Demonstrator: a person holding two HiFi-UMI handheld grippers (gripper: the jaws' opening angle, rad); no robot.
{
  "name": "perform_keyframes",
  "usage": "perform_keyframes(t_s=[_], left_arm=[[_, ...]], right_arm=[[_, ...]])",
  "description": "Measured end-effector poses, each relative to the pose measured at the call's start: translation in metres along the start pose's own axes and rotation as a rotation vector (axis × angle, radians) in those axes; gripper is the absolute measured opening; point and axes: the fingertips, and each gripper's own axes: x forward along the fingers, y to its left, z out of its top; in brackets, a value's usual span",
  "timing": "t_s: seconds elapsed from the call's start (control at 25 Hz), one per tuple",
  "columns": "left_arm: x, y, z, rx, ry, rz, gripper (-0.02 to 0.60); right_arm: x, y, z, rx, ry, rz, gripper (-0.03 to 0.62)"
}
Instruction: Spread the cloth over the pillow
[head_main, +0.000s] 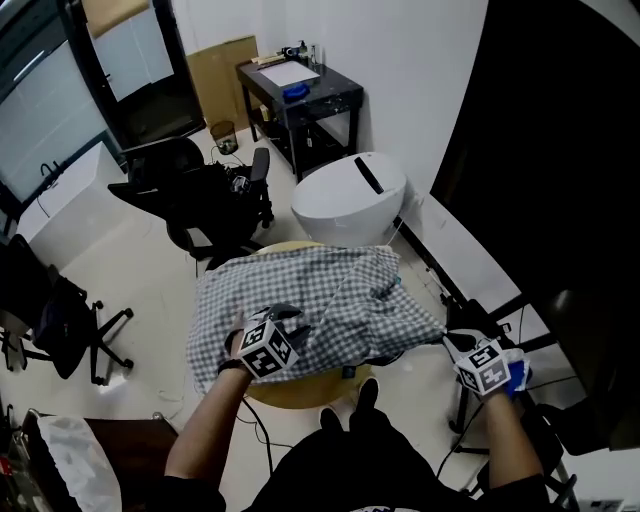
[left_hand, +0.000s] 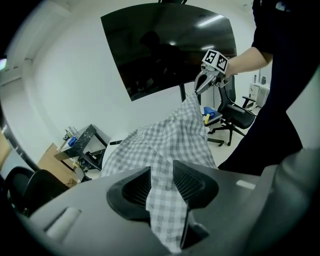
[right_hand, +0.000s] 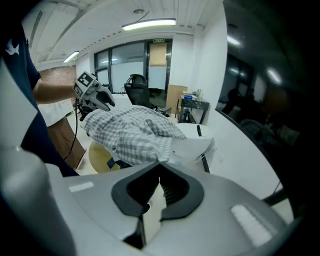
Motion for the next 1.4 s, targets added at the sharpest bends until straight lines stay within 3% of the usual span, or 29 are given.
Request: perform_keyframes(t_s=[0.44,0.84,1.24,1.4], left_arm=[[0.001,-0.027,-0.013,0.009,0.022,-0.047,0.147],[-0.002,-0.028,-0.031,-0.006,0.058,-0.052,0.152],[0.004,-0.024,-0.034,-0.021,0.066,-0.054,0.152],[0.005,-0.022,-0.038,-0.031,0.071,-0.054,0.152]], right_arm=[[0.004,-0.013,-0.104,0.18,0.158,-0.012,0.009],[0.048,0.01,-0.173,0.27,0.27,0.041,0.009],[0.066,0.0,-0.181,0.283,0.273,0.01,0.017],[0.065,-0.006,-0.168,0.28,0.245,0.014,0.103]])
